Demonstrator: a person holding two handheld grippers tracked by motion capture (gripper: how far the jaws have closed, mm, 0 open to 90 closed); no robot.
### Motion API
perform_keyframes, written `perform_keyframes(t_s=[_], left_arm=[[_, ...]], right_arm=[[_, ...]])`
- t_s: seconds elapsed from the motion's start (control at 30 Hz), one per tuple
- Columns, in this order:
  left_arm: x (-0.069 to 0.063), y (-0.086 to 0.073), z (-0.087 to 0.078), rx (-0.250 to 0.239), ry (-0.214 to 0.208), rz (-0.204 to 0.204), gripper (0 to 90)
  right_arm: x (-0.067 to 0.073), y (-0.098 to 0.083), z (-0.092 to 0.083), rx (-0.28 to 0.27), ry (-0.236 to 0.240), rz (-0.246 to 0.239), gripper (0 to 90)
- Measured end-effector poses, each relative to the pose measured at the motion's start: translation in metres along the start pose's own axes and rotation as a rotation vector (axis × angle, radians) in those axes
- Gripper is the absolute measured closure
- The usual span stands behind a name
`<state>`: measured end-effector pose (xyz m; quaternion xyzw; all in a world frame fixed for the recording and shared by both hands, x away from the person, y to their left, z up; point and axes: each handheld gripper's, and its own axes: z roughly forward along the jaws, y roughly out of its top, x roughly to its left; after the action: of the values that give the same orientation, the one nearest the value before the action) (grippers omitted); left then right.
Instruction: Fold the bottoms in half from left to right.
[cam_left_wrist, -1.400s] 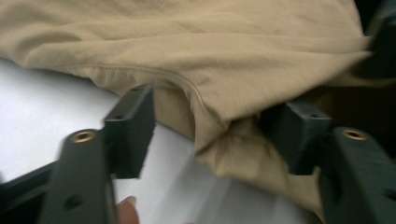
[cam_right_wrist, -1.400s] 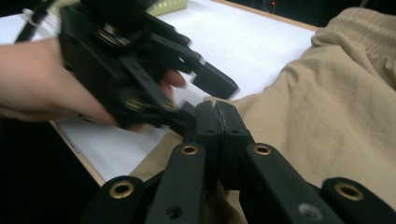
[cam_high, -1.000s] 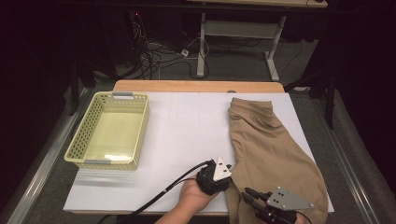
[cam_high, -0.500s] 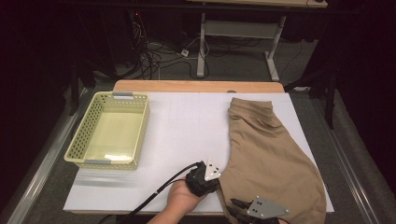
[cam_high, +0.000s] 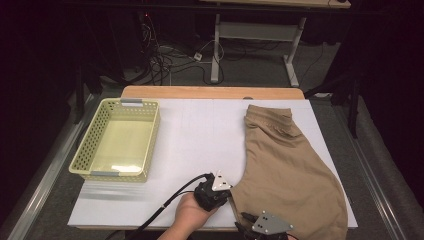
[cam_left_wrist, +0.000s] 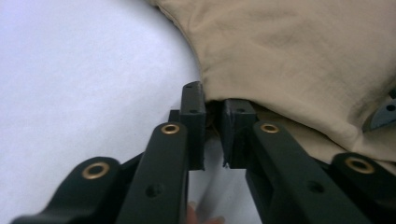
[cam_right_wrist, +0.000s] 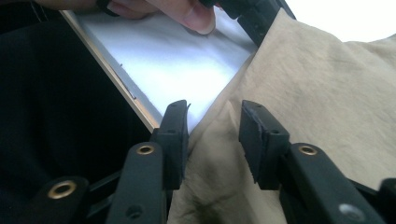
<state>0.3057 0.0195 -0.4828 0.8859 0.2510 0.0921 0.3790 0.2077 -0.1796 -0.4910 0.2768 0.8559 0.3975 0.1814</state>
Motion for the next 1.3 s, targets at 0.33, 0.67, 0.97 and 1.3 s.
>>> perform_keyframes(t_s=[0.33,0.67,0.97,1.3], left_arm=[[0.001,-0.002,-0.001,-0.02,-0.026,-0.003,82.6],[0.007,-0.005,-0.008,-0.087,-0.058,-0.038,84.0],[0.017,-0.01,-0.022,-0.149,-0.051,-0.096,83.9],[0.021,-0.025,-0.039,-0.145,0.005,-0.089,83.8]], right_arm=[[-0.002,-0.001,-0.002,0.003,-0.017,-0.011,88.6],[0.005,0.008,-0.006,0.002,-0.034,-0.048,89.5],[0.013,0.024,-0.001,-0.059,-0.012,-0.056,89.3],[0.023,0.028,0.015,-0.076,0.032,-0.084,89.3]])
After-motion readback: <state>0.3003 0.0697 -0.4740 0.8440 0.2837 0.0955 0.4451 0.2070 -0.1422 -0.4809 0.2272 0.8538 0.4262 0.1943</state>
